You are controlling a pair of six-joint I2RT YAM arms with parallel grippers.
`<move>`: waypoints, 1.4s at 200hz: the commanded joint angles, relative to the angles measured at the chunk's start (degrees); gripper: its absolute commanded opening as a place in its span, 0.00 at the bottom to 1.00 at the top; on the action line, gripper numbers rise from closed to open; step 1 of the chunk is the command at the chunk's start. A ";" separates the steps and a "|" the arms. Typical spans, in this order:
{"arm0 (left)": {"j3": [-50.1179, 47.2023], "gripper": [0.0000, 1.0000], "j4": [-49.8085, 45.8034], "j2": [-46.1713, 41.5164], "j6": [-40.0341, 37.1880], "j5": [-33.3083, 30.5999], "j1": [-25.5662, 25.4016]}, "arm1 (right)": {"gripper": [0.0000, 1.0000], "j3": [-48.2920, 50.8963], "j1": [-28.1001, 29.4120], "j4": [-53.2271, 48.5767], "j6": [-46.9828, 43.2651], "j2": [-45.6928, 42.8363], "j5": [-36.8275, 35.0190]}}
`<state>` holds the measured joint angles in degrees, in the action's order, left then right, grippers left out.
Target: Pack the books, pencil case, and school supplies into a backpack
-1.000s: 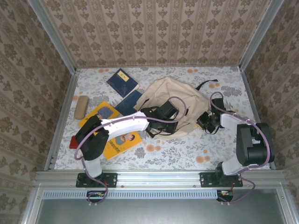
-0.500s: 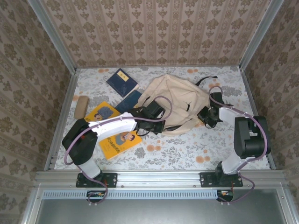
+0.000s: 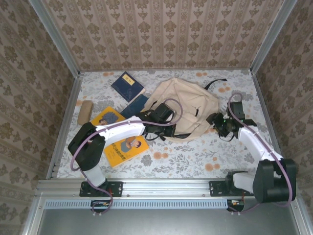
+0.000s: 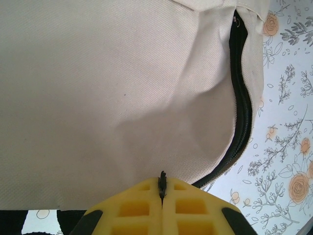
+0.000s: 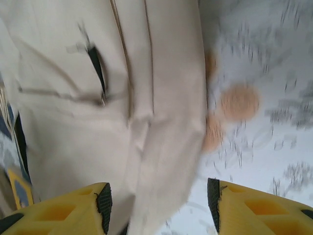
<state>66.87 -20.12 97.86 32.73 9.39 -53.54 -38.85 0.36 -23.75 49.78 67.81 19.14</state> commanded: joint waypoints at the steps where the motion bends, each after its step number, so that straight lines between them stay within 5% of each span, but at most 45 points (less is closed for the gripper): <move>1: 1.46 0.00 0.26 0.56 -1.88 1.16 0.42 | 0.58 4.31 2.42 -0.35 7.77 -2.50 6.93; 51: 1.25 0.00 -0.18 0.43 -1.90 1.25 0.39 | 0.51 6.55 10.82 9.24 14.64 1.20 7.75; 106: 1.33 0.00 -0.63 0.41 -1.88 1.36 0.37 | 0.35 6.51 12.60 11.44 14.92 3.55 4.73; 127: 1.59 0.00 -0.88 0.40 -1.94 1.34 0.41 | 0.35 6.84 12.64 9.05 15.03 3.73 1.57; 149: 1.77 0.00 -1.23 0.40 -2.06 1.16 0.41 | 0.52 7.90 12.64 10.13 16.22 4.41 0.38; 170: 1.86 0.00 -1.20 0.47 -1.97 1.16 0.43 | 0.52 8.33 12.62 12.42 16.81 5.27 0.53; 235: 2.26 0.00 -1.64 0.31 -1.92 0.95 0.40 | 0.31 8.89 12.61 20.98 18.07 9.09 -0.65; 280: 2.06 0.00 -2.89 -0.76 -2.71 -1.81 0.62 | 0.11 6.23 12.58 13.06 14.61 7.48 -9.07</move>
<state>67.20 -21.15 97.89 31.66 9.63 -53.52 -30.65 12.82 -6.02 66.24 76.55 17.04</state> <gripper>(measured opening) 0.045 0.128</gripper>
